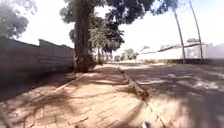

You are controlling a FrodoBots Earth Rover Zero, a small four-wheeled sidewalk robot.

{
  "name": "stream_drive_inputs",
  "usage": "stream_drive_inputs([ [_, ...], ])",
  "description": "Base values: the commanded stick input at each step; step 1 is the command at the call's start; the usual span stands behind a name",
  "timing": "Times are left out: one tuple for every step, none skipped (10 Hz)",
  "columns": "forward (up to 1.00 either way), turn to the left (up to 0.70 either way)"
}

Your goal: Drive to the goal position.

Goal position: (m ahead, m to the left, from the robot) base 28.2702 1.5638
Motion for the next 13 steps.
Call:
stream_drive_inputs([
  [0.7,0.0],
  [0.7,0.0],
  [0.7,0.0],
  [0.7,0.0],
  [0.7,0.0],
  [0.7,0.0],
  [0.7,0.0],
  [0.7,0.0],
  [0.7,0.0],
  [0.7,0.0],
  [0.7,0.0],
  [0.7,0.0],
  [0.7,0.0],
])
